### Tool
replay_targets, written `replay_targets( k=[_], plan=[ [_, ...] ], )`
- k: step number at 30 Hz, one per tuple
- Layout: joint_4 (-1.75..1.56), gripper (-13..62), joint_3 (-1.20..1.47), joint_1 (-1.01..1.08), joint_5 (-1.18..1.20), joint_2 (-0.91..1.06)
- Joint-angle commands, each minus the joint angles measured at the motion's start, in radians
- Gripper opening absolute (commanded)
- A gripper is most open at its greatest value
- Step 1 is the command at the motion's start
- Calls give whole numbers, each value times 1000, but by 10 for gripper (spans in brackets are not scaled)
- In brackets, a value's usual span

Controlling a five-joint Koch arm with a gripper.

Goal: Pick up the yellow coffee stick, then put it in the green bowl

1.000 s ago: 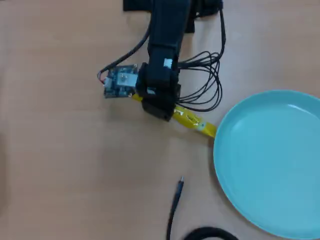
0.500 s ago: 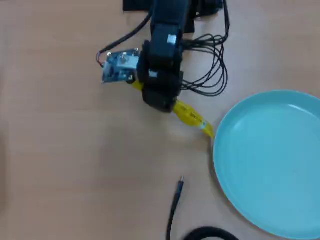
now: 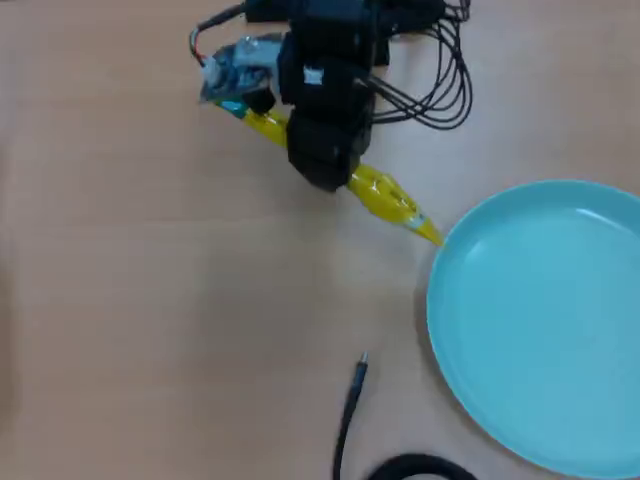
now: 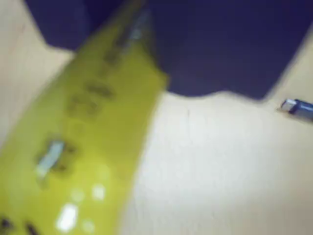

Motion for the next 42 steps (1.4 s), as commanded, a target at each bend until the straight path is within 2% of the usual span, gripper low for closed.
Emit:
replay_targets(
  k=[1,17,22,31,42],
  plan=[
    [-9,-71,-31,-8,3,71],
    [-101,-70,-75,-94,44,75],
    [-130,-70,-66,-114,49,215],
    [-193,-69,-49,-207,80,216],
    [-367,-70,106,-337,84,218]
  ],
)
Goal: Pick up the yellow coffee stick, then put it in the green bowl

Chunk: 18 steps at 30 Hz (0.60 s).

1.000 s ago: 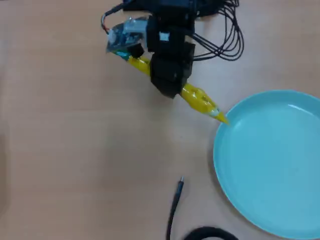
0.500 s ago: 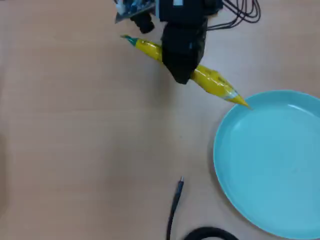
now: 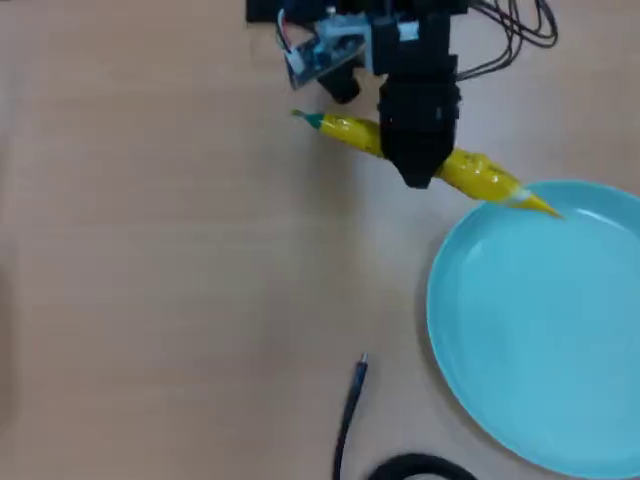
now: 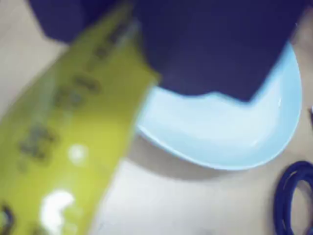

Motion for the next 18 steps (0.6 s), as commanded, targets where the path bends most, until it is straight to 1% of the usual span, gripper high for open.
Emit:
replay_targets(
  k=[1,18],
  plan=[
    [-94,-70,-25,-25,12,44],
    [-287,-69,-23,-204,12,40]
  ],
)
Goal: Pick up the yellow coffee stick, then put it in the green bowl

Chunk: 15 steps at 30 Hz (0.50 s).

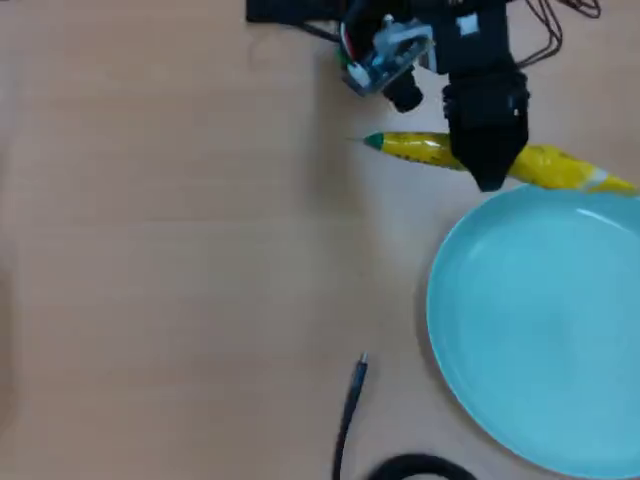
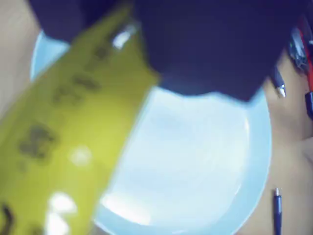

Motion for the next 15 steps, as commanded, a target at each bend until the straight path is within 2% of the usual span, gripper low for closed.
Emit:
replay_targets(
  k=[1,15],
  plan=[
    [-138,-69,-35,-26,15,38],
    [-423,-69,-48,-140,18,-146]
  ],
)
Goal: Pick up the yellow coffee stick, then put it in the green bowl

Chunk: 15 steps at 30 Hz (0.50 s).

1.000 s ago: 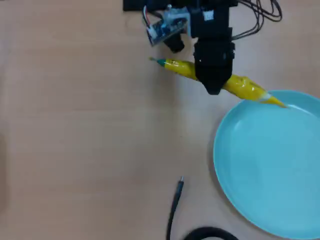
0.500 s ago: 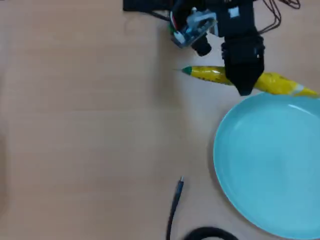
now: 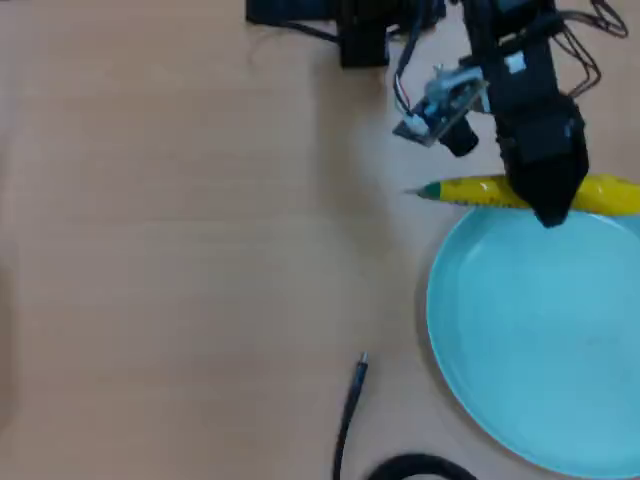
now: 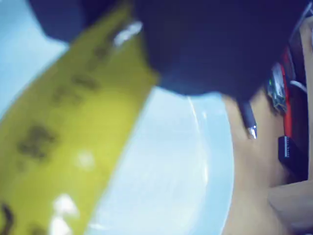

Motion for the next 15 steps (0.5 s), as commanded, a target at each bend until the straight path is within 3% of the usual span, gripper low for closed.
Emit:
replay_targets(
  k=[1,15],
  plan=[
    [-150,-69,-49,-25,17,-6],
    [-433,-69,-52,-75,52,-216]
  ],
)
